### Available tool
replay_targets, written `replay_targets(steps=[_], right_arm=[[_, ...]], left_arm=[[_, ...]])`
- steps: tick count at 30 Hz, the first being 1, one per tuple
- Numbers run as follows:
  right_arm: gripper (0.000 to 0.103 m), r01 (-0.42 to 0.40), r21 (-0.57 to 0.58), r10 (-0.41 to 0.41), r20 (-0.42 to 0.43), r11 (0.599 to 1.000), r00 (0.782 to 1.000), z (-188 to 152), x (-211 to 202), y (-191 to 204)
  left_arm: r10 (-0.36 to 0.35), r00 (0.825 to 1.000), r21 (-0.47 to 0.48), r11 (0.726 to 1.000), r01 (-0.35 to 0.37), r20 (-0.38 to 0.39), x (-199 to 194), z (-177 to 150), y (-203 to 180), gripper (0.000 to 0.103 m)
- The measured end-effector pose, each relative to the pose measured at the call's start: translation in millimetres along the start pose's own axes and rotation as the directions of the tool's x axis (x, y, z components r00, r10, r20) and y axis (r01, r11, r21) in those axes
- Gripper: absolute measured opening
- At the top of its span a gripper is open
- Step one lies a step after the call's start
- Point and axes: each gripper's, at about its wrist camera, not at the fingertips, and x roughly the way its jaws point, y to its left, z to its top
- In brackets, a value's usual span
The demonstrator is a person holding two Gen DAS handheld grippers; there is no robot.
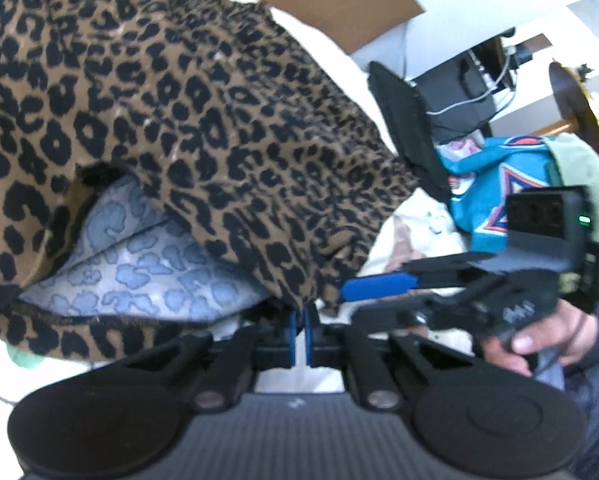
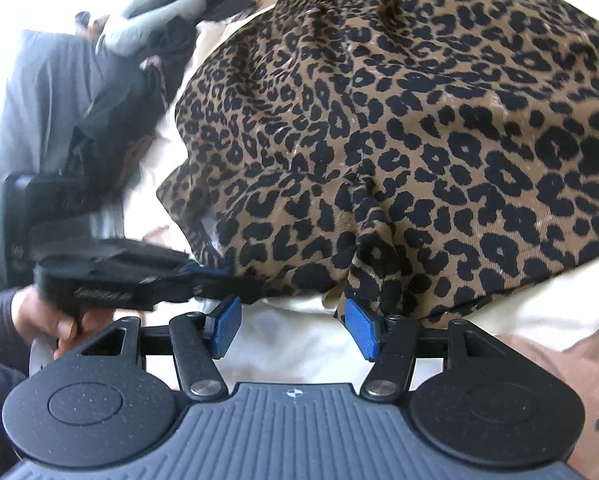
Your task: Fold clothes
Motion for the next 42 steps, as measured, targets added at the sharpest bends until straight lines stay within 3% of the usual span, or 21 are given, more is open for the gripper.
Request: replay_targets(steps=[4, 11, 16, 18, 20, 22, 25, 28, 33, 38, 42], right_arm=[[0.062, -0.068, 0.111, 0.067, 0.013, 0.991, 0.998, 2.4, -1.8, -10.3], [0.062, -0.187, 0.284, 0.19, 0.017, 0.94, 0.982, -2.2, 10.2, -20.4], [0.062, -0.24, 0.417, 0.254, 0.022, 0.877, 0.967, -11.6, 27.6, -35.1], [0.051, -0.256, 0.463, 0.282, 0.014, 0.848, 0.959, -17.0, 34.7, -41.6], [0.024, -0.269, 0.479, 0.298, 0.016, 0.835, 0.954, -19.4, 38.1, -45.0], [0.01, -0.244, 0.464, 0.271, 0.009, 0.852, 0.962, -18.7, 38.4, -45.1], [0.008, -0.183, 0.421, 0.211, -0.02, 0.888, 0.977, -15.7, 39.2, -45.1], [0.008, -0.149, 0.392, 0.177, -0.038, 0.908, 0.983, -13.3, 39.8, -45.5], [0.007, -0.11, 0.329, 0.136, -0.058, 0.938, 0.989, -8.8, 38.9, -38.9], [0.007, -0.072, 0.285, 0.096, -0.071, 0.956, 0.993, -7.7, 32.7, -38.9], [0.007, -0.059, 0.268, 0.082, -0.073, 0.962, 0.994, -7.9, 31.3, -38.1]], left_arm=[[-0.006, 1.0, 0.029, 1.0, 0.005, 0.024, -14.3, -1.8, -11.1, 0.004], [-0.054, 0.999, 0.074, 0.996, 0.053, 0.004, -15.3, -13.0, -26.3, 0.003], [-0.072, 0.997, 0.053, 0.996, 0.073, -0.01, -12.3, -20.6, -23.4, 0.003], [-0.074, 0.997, 0.049, 0.996, 0.075, -0.016, -10.8, -23.3, -22.7, 0.003], [-0.067, 0.997, 0.048, 0.997, 0.068, -0.033, -9.2, -26.2, -20.7, 0.003], [-0.058, 0.997, 0.048, 0.997, 0.061, -0.056, -7.3, -28.9, -19.4, 0.003], [-0.039, 0.996, 0.053, 0.998, 0.043, -0.08, -10.4, -31.7, -16.6, 0.006], [0.02, 0.998, 0.038, 0.999, -0.017, -0.06, -24.8, -28.5, -5.0, 0.012], [0.14, 0.99, -0.013, 0.99, -0.14, 0.0, -56.7, -15.8, 24.8, 0.013], [0.277, 0.958, -0.068, 0.96, -0.273, 0.071, -87.0, 1.9, 53.1, 0.013], [0.379, 0.917, -0.117, 0.923, -0.366, 0.124, -108.9, 14.6, 73.6, 0.013]])
